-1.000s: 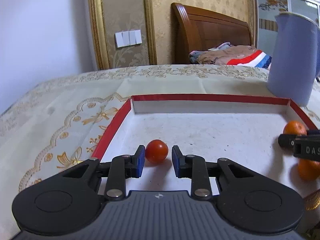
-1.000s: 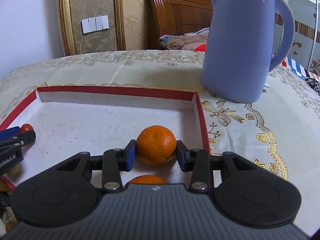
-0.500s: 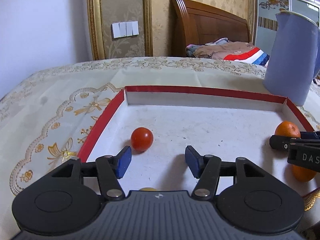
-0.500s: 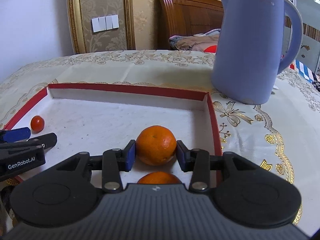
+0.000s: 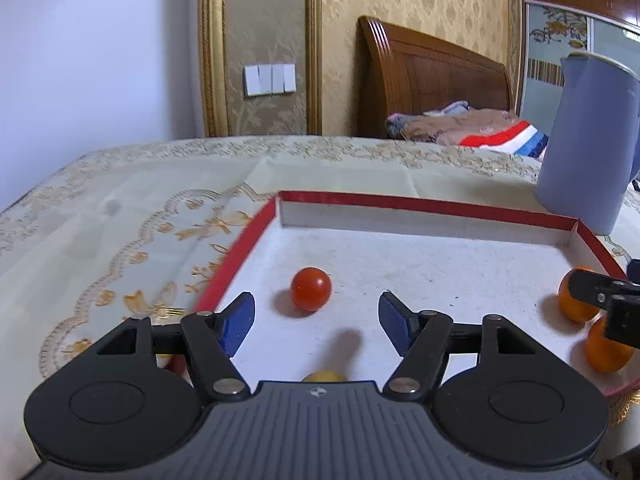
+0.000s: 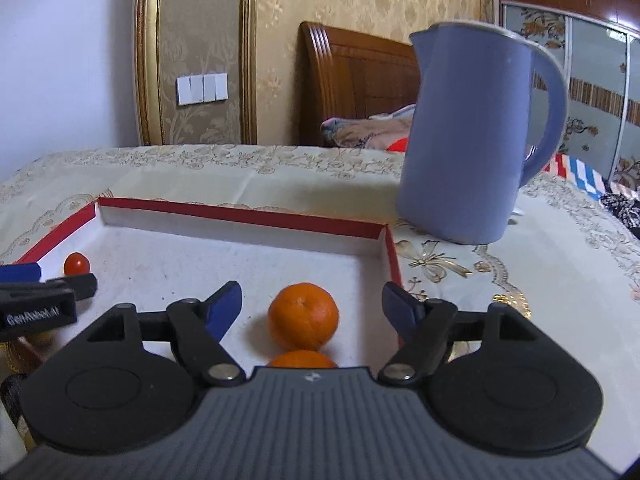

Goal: Organize fruits
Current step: 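Withdraw both open grippers from the box lid toward the loose items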

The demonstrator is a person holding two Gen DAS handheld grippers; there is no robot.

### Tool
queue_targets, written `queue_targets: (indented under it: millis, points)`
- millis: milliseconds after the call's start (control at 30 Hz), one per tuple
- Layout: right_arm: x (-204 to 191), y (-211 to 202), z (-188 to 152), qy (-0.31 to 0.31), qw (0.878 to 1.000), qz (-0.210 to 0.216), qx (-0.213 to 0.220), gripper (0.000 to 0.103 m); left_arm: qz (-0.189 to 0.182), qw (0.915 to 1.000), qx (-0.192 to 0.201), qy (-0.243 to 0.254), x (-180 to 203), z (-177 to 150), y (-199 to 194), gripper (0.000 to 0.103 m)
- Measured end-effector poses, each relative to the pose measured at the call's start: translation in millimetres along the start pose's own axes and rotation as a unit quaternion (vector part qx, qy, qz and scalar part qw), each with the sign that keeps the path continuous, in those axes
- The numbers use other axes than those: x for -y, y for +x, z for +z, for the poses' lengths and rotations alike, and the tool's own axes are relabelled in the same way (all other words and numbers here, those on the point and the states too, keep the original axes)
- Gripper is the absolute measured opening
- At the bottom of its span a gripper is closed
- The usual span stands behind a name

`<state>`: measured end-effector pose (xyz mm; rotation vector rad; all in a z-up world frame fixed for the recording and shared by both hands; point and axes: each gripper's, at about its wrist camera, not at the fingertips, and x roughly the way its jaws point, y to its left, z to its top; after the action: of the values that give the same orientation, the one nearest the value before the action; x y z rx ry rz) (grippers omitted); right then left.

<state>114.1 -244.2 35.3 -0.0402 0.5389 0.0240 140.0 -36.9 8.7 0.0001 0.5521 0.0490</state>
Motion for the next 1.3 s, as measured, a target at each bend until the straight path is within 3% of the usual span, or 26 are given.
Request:
queue_targets:
  millis: [200, 333, 600, 1200, 1300]
  points:
    - [16, -34, -18, 0.041, 0.999, 0.017, 0.026, 0.083, -0.019, 0.9994, 0.015, -0.025, -14, -6, -25, 0.077]
    - [22, -47, -30, 0.055, 0.998, 0.033, 0.025, 0.085, -0.023, 0.9988, 0.019, -0.038, -24, -15, -39, 0.077]
    - [25, -55, -38, 0.064, 0.997, 0.029, 0.028, 0.087, -0.023, 0.9989, 0.034, -0.022, -30, -28, -63, 0.077]
    - [28, -70, -50, 0.073, 0.996, 0.028, 0.029, 0.096, -0.065, 0.9975, 0.02, 0.02, -26, -47, -84, 0.077]
    - [29, -73, -55, 0.076, 0.997, 0.031, 0.013, 0.096, -0.063, 0.9975, 0.021, 0.026, -24, -48, -85, 0.077]
